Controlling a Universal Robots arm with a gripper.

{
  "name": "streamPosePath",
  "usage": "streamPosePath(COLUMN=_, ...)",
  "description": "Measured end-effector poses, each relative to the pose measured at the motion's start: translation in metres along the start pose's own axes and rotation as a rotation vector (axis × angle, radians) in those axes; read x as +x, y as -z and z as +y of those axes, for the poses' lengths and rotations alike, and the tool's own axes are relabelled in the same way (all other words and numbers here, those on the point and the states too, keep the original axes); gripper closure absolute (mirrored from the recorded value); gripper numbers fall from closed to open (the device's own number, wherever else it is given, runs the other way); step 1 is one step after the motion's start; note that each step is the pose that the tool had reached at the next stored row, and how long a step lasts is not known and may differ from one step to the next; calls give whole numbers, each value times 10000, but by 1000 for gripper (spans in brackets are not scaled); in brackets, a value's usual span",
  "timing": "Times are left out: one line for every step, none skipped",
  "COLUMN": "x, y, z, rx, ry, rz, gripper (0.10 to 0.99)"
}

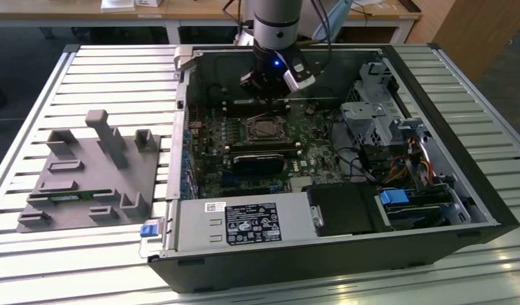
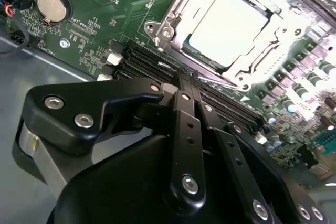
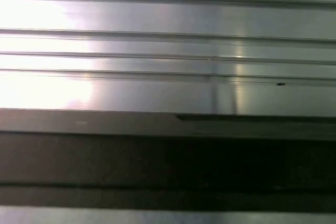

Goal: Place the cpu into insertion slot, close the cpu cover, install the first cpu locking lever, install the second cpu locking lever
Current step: 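Install the first cpu locking lever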

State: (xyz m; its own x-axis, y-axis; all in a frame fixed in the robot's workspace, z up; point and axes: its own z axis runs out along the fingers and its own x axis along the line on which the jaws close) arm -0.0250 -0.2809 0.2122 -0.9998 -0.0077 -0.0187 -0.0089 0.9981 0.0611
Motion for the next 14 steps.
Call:
streamPosePath(x=-3, y=-12, z=0, rx=1, ry=0, rz=1, gripper=969)
streamPosePath(x=-6, y=-23, z=0, rx=0, ry=-1, rz=1, gripper=969)
streamPosePath(x=-9, y=-35, z=-1, rx=1, ry=0, rz=2, gripper=969)
streamPosePath(x=-12, y=-47, z=-1, rx=1, ry=0, rz=3, gripper=969)
streamPosePath(x=-16, y=-60, z=-2, rx=1, ry=0, rz=4, gripper=969)
streamPosePath(x=-18, y=-72, z=-3, rx=1, ry=0, rz=4, gripper=969)
streamPosePath(x=-20, y=-83, z=-4, rx=2, ry=0, rz=5, gripper=969)
streamPosePath(x=-21, y=-93, z=-4, rx=6, ry=-1, rz=4, gripper=969)
streamPosePath(x=-21, y=-104, z=-5, rx=13, ry=-1, rz=5, gripper=969)
streamPosePath(x=-21, y=-114, z=-6, rx=17, ry=-1, rz=5, gripper=969)
streamPosePath(x=-21, y=-122, z=-6, rx=20, ry=-1, rz=5, gripper=969)
streamPosePath(x=-21, y=-126, z=-7, rx=20, ry=0, rz=5, gripper=969)
streamPosePath(x=-21, y=-126, z=-7, rx=21, ry=0, rz=6, gripper=969)
streamPosePath(x=-21, y=-126, z=-7, rx=23, ry=0, rz=6, gripper=969)
